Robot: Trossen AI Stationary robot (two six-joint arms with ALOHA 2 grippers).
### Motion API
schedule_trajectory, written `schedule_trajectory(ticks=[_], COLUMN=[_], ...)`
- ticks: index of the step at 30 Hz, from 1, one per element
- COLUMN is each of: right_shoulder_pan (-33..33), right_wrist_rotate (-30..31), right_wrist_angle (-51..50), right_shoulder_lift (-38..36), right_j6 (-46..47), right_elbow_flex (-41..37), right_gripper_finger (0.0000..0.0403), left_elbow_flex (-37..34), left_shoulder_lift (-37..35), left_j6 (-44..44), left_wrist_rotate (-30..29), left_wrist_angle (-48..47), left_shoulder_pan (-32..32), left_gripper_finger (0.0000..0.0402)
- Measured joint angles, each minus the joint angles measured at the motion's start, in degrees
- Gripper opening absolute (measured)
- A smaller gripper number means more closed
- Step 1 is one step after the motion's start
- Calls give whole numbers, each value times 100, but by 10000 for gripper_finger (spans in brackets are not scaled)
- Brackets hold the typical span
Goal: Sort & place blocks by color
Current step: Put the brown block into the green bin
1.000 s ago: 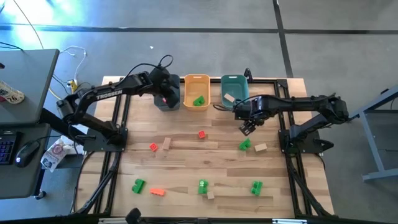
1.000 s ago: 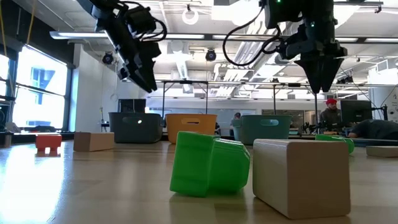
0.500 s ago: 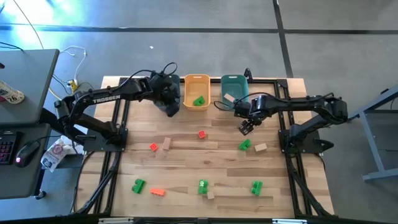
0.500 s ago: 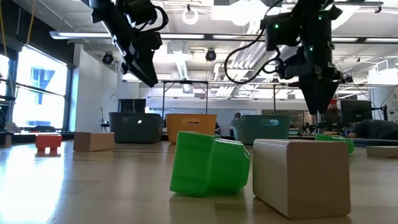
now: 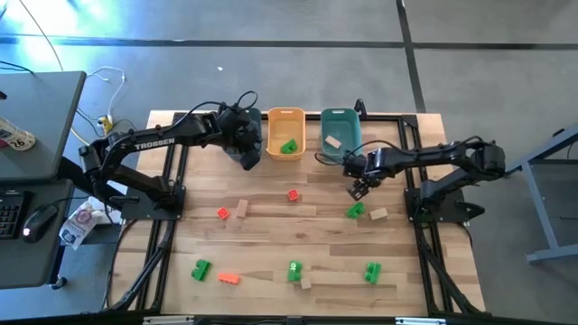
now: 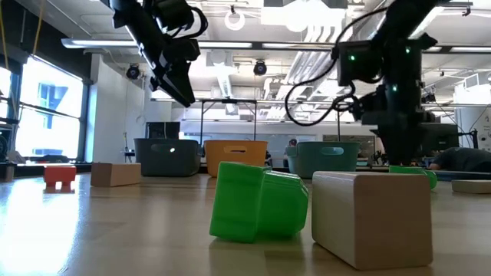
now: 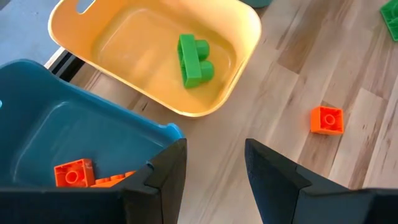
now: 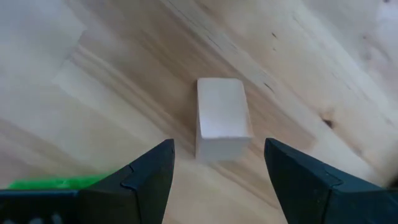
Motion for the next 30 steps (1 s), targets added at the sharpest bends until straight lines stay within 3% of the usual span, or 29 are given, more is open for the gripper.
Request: schedule_trajectory(ticks=[8, 18, 30], right_shoulder_pan=[0, 1, 283], right_wrist_rotate=[222, 261, -248], right_wrist_angle=[656, 742, 498], right_shoulder_lift=[-1, -13, -22], right_j6=[75, 166, 274], right_elbow_flex=[-499, -532, -15], right_gripper_finger=[225, 101, 100], left_elbow_flex=[0, 0, 0], left_shoulder_lift=[2, 4, 4], left_j6=[1, -10, 3], left_wrist_rotate=[0, 0, 0], left_wrist_angle=[15, 15, 4], left_shoulder_pan=[0, 0, 0], left_gripper_finger=[147, 147, 147])
